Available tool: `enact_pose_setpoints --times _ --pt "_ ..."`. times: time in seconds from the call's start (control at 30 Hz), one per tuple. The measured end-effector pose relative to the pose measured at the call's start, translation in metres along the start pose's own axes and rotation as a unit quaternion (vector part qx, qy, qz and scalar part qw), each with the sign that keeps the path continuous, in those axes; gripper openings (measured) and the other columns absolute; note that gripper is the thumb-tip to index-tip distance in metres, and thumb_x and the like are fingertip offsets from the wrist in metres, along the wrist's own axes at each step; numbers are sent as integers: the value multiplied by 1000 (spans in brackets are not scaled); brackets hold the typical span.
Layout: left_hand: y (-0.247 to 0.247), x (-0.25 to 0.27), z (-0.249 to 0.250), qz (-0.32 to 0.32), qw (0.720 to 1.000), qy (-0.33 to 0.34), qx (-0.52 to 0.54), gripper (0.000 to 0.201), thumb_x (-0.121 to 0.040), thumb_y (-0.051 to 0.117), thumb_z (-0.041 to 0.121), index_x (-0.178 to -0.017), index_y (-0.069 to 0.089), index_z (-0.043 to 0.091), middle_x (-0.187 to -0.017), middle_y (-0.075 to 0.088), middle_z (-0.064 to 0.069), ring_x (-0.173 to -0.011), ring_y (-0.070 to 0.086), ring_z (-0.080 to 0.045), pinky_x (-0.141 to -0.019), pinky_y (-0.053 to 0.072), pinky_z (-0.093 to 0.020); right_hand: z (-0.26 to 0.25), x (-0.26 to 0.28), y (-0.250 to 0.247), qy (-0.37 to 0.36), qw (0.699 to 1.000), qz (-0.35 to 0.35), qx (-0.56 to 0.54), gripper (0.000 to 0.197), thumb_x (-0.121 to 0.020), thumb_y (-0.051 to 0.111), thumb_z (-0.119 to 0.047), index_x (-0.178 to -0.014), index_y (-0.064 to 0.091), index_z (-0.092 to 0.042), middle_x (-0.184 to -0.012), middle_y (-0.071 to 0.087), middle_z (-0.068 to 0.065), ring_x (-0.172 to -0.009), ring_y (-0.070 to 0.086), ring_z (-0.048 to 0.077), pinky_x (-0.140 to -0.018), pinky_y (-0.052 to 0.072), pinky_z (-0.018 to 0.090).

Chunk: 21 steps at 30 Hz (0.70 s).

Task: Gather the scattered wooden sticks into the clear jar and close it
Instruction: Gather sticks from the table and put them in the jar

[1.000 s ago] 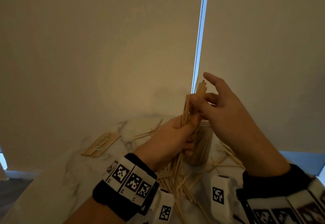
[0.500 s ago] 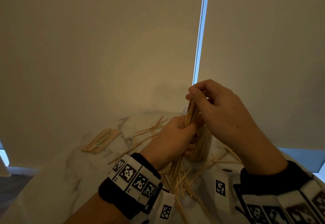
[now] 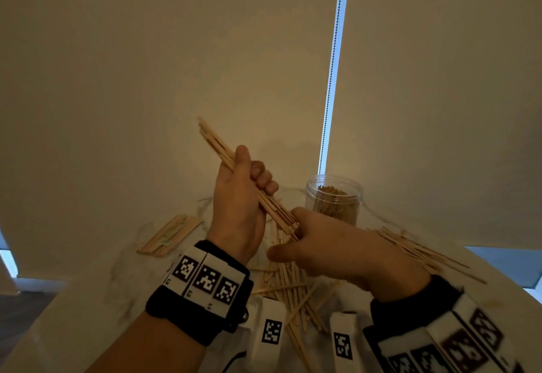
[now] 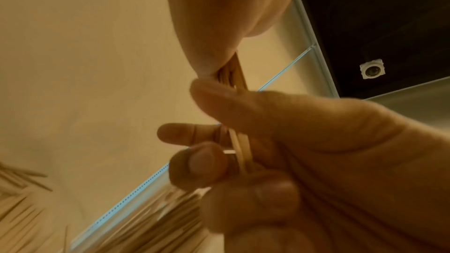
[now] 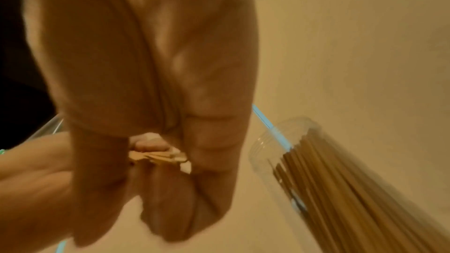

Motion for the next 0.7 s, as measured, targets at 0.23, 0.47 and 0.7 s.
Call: enact_pose_setpoints --times 0.23,0.47,0.7 --pt "2 8 -6 -44 994 -6 -103 15 -107 43 31 -102 47 17 -73 59 -4 -58 54 -14 -57 48 -30 -9 -1 0 -68 994 84 -19 23 -87 66 -33 -106 55 -26 -79 61 -6 -63 54 7 -58 45 25" --pt "9 18 -6 -118 979 -37 -160 25 -106 43 31 -102 55 9 -82 69 -10 -77 67 -19 -70 58 -28 -14 -2 -5 -135 977 165 31 12 -102 46 -37 -96 55 -32 -72 59 -8 -58 55 2 -54 41 20" --pt "10 19 -12 -150 959 -67 -233 36 -105 44 35 -113 70 11 -114 74 1 -110 68 -8 -103 47 -35 -5 -9 0 -153 968 179 86 42 -106 34 -31 -146 29 -18 -74 59 -5 -57 58 6 -53 44 24"
Point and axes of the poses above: each hand's wrist, its own x-axis away from the middle knuckle, its own y-axis out of the palm, z = x × y, the point moved 2 cm from there along -x, towards the middle knuckle
